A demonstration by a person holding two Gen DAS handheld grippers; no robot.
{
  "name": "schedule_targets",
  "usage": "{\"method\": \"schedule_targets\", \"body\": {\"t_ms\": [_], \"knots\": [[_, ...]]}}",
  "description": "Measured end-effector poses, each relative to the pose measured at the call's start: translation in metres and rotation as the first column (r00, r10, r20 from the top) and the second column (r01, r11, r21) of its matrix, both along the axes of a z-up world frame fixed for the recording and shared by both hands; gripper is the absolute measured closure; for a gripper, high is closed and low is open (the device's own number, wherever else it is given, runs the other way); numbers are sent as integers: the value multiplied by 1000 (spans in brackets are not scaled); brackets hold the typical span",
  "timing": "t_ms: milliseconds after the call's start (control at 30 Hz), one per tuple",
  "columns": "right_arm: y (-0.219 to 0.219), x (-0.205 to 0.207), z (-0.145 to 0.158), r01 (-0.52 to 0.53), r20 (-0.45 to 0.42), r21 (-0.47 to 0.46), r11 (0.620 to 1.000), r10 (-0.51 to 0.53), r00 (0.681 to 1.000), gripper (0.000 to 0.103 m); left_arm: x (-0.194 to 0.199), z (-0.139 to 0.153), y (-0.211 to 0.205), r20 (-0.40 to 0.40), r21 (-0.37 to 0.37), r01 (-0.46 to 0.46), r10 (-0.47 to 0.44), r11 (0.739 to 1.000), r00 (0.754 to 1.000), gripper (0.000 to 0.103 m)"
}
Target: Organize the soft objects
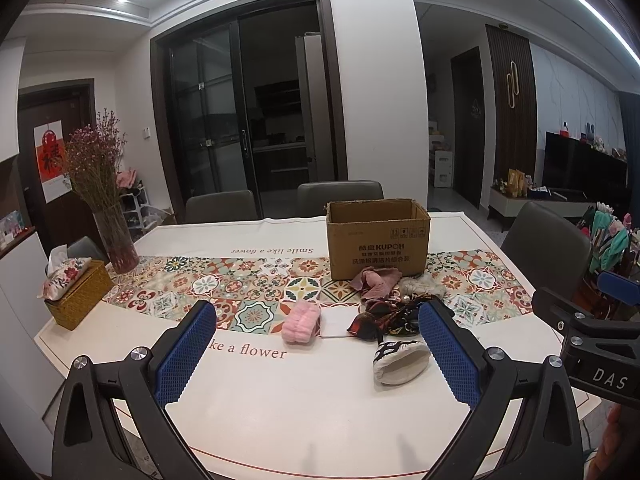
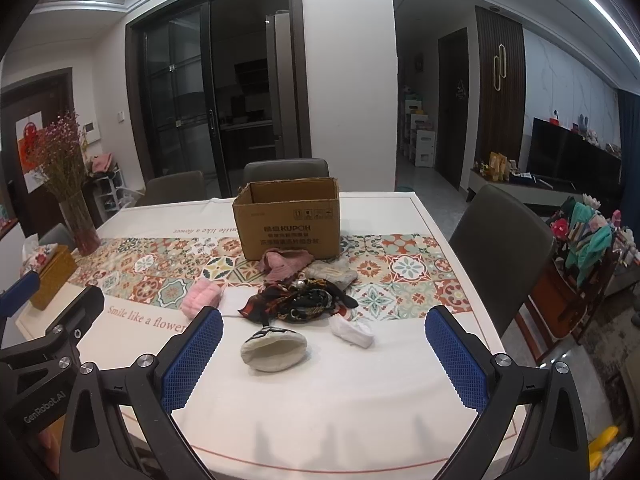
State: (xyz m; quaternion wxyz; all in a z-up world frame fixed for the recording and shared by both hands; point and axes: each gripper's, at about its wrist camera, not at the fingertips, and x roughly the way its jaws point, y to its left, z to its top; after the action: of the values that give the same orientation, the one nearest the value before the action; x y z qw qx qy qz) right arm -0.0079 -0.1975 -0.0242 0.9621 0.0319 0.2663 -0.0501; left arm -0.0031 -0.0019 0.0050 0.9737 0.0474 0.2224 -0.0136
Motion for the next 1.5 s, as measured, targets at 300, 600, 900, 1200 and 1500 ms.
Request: {"method": "schedule_targets", "body": {"t_ms": [300, 600, 900, 1200, 1500], "knots": [[0, 0, 0, 0, -1, 2, 1000, 0, 1000, 1, -1, 0, -2, -3, 1, 5, -5, 1000, 1000, 0], [-3, 0, -2, 1, -1, 3, 1000, -1, 1000, 1, 0, -1, -3, -8, 5, 6, -6, 1000, 1000, 0], [-3, -1, -1, 2, -3, 3, 1000, -2, 1000, 1, 0, 0, -3, -7, 3, 10, -10, 1000, 1000, 0], [-3, 0, -1, 2, -3, 4, 1000, -2, 1000, 1, 2, -1, -5, -7, 4, 19, -19, 1000, 1000, 0], [-9, 1, -7, 6, -3, 6, 1000, -6, 1000, 1, 4, -2, -7, -11, 5, 24, -24, 1000, 1000, 0]]}}
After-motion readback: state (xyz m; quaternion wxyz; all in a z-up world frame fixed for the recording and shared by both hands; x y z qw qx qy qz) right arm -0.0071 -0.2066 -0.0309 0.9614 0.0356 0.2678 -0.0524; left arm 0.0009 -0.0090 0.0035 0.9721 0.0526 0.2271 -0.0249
